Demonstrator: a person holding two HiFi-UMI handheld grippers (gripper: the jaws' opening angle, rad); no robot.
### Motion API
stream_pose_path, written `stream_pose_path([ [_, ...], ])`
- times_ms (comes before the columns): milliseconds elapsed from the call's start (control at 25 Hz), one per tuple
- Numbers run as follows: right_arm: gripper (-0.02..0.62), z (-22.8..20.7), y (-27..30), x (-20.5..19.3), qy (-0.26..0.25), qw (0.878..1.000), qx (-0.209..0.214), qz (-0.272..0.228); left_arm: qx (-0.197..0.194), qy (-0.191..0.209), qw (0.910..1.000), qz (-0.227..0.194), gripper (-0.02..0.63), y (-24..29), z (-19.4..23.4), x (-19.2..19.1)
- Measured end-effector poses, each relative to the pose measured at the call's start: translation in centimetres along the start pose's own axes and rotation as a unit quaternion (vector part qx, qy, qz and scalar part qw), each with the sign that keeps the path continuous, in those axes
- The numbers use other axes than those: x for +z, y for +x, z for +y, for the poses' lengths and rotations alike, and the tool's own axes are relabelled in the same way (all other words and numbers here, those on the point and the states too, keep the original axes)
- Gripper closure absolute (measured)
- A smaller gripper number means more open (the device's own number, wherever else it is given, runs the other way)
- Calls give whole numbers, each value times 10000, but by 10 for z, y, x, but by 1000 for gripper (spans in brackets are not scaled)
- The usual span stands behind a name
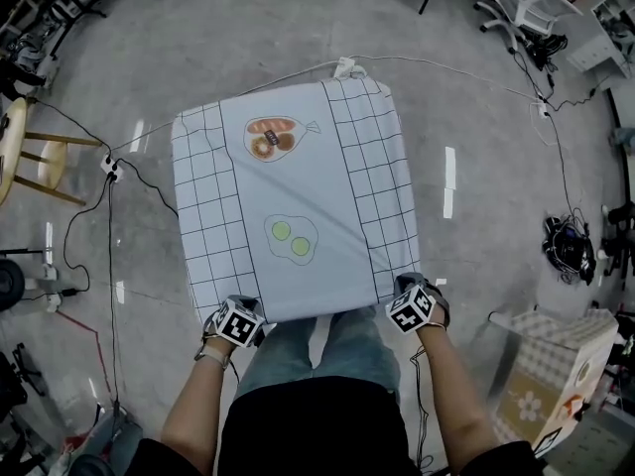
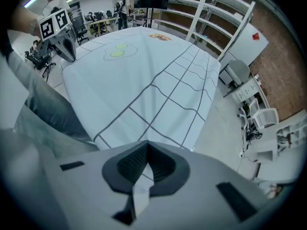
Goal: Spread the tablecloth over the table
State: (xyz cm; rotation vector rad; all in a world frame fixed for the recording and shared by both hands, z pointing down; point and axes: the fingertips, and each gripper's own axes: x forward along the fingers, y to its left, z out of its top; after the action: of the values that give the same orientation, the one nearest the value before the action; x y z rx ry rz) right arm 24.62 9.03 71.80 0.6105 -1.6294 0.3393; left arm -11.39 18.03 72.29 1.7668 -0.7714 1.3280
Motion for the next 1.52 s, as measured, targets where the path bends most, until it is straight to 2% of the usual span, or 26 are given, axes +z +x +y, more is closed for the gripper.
stream_pose_path([
  [280,588,1,-4,-15,99,9990,169,397,-148,-39,9998,139,592,0,-15,-1],
  [400,588,-9,-13,15,-178,9997,-120,120,-71,-244,9997,37,592,1,-17,-2],
  [560,588,-26,-36,116,-740,9946,-391,-606,288,-641,9966,-432,592,-12,0,-5],
  [680,588,-33,-53,203,-1098,9855,-485,-1200,413,-1073,9907,-725,592,-21,14,-12],
  [920,588,-31,-68,360,-1751,9611,-492,-2079,671,-1851,9765,-872,592,-20,41,-24],
  [1080,586,-27,-57,445,-2264,9437,-336,-2389,644,-2423,9647,-811,592,-20,42,-27],
  [1280,586,-30,-20,540,-2753,9270,-250,-2534,703,-2825,9541,-708,592,-24,46,-26],
  [1520,588,-28,30,630,-3285,9057,-209,-2670,703,-3571,9280,-792,592,-27,47,-28],
])
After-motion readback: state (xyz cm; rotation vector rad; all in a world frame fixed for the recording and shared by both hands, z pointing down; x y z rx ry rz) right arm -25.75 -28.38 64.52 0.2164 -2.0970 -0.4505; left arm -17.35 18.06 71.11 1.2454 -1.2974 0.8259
